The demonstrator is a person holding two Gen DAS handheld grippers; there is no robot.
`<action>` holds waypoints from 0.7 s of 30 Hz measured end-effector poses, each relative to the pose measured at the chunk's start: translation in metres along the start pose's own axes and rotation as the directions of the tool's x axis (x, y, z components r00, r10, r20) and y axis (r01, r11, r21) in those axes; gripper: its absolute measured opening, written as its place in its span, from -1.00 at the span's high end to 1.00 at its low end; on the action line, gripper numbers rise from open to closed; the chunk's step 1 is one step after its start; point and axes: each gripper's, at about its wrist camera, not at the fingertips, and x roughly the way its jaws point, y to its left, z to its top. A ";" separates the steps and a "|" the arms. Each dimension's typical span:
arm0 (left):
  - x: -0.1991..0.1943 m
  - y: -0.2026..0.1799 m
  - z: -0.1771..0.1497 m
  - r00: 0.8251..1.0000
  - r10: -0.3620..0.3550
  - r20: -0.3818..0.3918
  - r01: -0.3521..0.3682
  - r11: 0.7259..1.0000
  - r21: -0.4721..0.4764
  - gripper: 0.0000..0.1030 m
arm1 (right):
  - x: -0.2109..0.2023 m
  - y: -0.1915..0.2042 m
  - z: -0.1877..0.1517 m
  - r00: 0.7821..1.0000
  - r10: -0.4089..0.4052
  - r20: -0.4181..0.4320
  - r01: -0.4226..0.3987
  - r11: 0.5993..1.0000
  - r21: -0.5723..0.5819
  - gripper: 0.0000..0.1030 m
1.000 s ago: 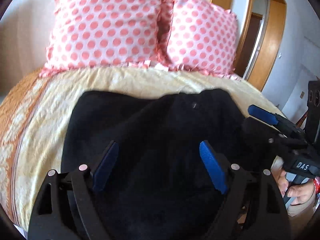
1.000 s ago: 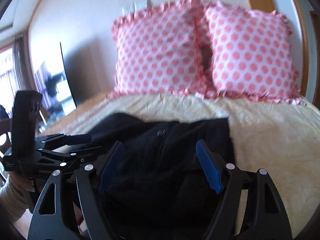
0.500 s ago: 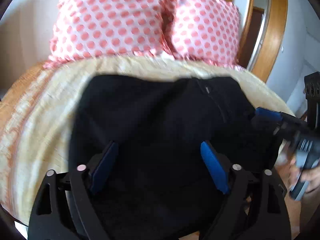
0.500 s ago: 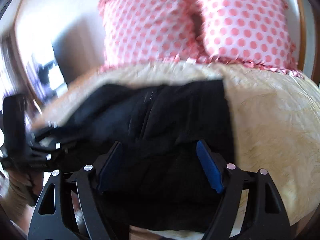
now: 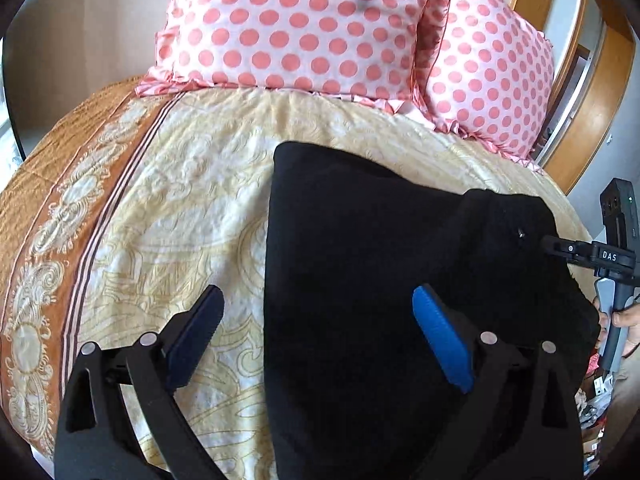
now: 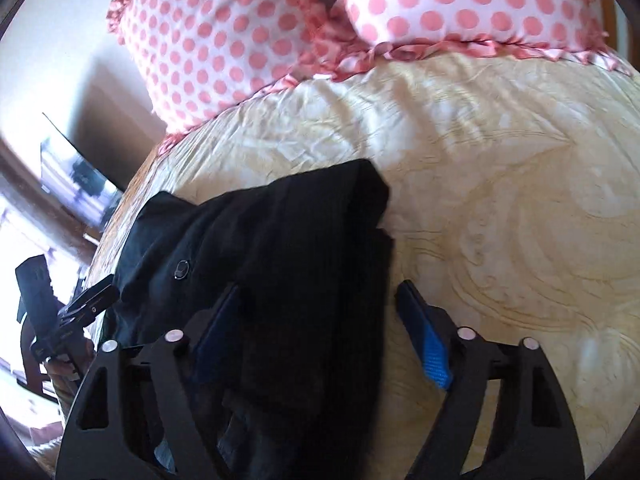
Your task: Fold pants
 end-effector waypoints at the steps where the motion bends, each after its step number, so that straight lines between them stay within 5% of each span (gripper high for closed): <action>1: 0.001 0.000 -0.001 1.000 -0.001 -0.003 0.001 1.000 0.001 -0.85 | 0.001 0.001 -0.001 1.000 -0.002 -0.002 0.002 1.000 -0.011 -0.47; 8: 0.006 0.002 -0.002 1.000 -0.010 -0.019 0.010 1.000 0.000 -0.85 | -0.007 0.028 -0.007 0.993 -0.087 0.084 0.104 0.970 -0.220 -0.21; 14: 0.009 0.003 -0.003 0.999 -0.015 -0.028 0.015 1.000 0.003 -0.85 | 0.000 0.016 0.003 0.999 -0.025 0.047 0.033 0.985 -0.170 -0.22; 18: 0.009 0.003 -0.003 0.999 -0.016 -0.028 0.016 1.000 0.003 -0.85 | -0.010 0.043 -0.008 0.992 -0.044 0.119 0.081 0.941 -0.328 0.30; 21: 0.009 0.002 -0.003 1.000 -0.009 -0.028 0.009 1.000 0.011 -0.85 | -0.020 0.050 -0.013 0.988 0.008 0.152 0.051 0.925 -0.377 0.38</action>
